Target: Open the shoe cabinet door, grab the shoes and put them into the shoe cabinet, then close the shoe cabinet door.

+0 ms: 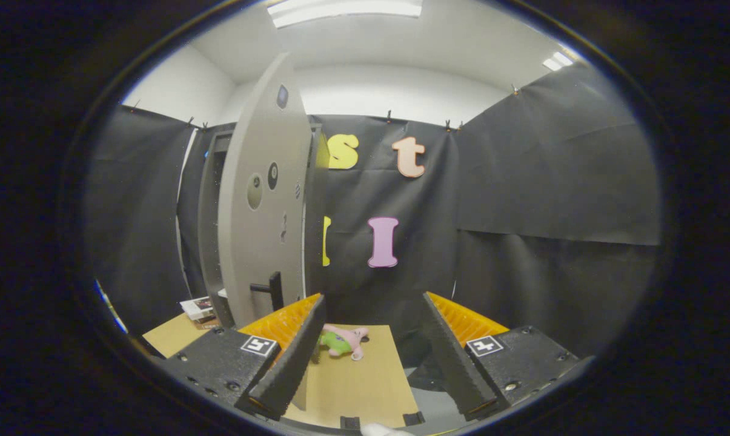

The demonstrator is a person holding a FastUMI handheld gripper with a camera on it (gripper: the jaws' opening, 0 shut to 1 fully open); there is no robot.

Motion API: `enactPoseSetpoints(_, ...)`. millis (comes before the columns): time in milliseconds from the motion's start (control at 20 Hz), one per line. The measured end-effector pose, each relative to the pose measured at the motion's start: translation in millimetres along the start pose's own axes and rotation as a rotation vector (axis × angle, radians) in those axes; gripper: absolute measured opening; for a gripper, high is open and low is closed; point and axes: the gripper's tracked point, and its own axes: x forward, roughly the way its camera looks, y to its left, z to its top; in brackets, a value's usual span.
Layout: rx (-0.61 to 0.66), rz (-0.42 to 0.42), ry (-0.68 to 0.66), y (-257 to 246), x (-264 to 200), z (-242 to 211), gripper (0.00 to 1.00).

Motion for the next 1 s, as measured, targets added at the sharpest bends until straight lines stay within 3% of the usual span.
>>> enactPoseSetpoints(500, 0.049, 0.249, 0.091, 39.4, 55.8, -32.2, 0.99)
enactPoseSetpoints(700, 0.07, 0.273, 0.079, 57.2, 51.8, -28.1, 0.99)
enactPoseSetpoints(1000, 0.062, 0.204, 0.093, 66.4, 48.2, -26.6, 0.97)
